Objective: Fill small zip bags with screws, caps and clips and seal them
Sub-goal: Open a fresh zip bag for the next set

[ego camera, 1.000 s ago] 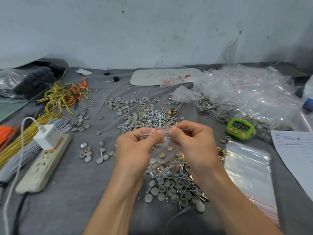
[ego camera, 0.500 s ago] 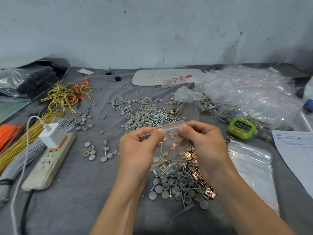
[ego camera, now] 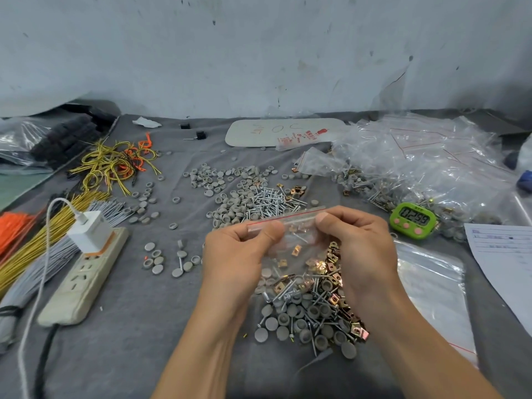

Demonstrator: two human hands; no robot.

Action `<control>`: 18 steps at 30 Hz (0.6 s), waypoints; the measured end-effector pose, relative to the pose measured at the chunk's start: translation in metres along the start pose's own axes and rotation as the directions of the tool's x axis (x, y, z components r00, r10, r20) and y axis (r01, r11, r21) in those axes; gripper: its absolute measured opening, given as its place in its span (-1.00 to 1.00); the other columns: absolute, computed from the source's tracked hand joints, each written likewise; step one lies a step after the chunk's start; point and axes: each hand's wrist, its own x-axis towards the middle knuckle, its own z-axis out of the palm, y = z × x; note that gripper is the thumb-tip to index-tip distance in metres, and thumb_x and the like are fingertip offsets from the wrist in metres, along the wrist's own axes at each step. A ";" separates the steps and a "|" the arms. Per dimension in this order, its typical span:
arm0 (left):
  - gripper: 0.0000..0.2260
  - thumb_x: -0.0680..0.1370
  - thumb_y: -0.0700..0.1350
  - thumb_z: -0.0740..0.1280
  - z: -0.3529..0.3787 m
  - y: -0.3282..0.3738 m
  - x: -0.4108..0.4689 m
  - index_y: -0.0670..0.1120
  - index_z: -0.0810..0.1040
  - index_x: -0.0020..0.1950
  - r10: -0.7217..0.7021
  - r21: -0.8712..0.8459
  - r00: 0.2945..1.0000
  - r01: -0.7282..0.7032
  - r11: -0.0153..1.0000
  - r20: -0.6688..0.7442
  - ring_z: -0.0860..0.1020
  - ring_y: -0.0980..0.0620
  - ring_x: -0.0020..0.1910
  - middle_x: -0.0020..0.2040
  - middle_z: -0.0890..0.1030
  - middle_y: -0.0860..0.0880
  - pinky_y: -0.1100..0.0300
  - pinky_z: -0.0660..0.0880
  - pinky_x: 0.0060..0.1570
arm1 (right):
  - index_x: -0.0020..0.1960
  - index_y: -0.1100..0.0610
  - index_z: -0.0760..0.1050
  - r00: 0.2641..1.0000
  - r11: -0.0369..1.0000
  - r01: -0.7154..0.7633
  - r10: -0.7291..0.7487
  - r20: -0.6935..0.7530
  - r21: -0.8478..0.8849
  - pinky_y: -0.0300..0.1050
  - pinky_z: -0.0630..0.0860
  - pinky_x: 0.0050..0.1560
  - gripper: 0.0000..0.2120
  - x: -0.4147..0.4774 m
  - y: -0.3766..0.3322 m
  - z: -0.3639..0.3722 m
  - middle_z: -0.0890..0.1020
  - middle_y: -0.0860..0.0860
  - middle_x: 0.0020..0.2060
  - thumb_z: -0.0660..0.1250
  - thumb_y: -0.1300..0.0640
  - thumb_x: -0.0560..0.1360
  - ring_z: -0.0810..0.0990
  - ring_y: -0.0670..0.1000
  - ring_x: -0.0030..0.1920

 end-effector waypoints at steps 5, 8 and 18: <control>-0.88 0.43 -0.18 0.54 -0.001 -0.001 0.002 -0.07 0.72 -0.32 0.012 0.008 1.000 -0.012 1.000 -0.002 0.53 0.14 -0.45 -0.42 0.62 -0.02 0.32 0.47 -0.41 | -0.18 0.10 0.73 0.979 0.995 -0.050 0.065 0.195 -0.080 -0.15 0.60 -0.18 -0.86 -0.002 0.002 -0.006 0.73 0.09 -0.28 0.43 0.10 0.49 0.66 0.04 -0.27; -0.80 0.36 0.05 0.50 0.005 -0.001 0.000 -0.07 0.76 -0.20 0.033 -0.037 0.999 -0.034 0.999 -0.014 0.64 0.00 -0.31 -0.26 0.70 -0.18 0.14 0.59 -0.23 | -0.10 0.05 0.74 0.896 0.932 -0.036 0.190 0.401 -0.361 0.01 0.65 0.02 -0.88 -0.004 0.001 -0.014 0.75 0.05 -0.20 0.42 0.13 0.54 0.72 0.10 -0.14; -0.91 0.50 -0.20 0.52 0.054 -0.003 -0.008 -0.02 0.76 -0.07 -0.080 0.176 0.959 0.033 0.984 0.271 0.68 0.14 -0.32 -0.18 0.75 -0.04 0.32 0.54 -0.34 | -0.15 0.10 0.74 0.983 0.979 -0.169 0.175 0.048 -0.115 -0.08 0.57 -0.26 -0.77 0.001 -0.017 -0.061 0.73 0.12 -0.26 0.35 0.23 0.61 0.66 0.05 -0.26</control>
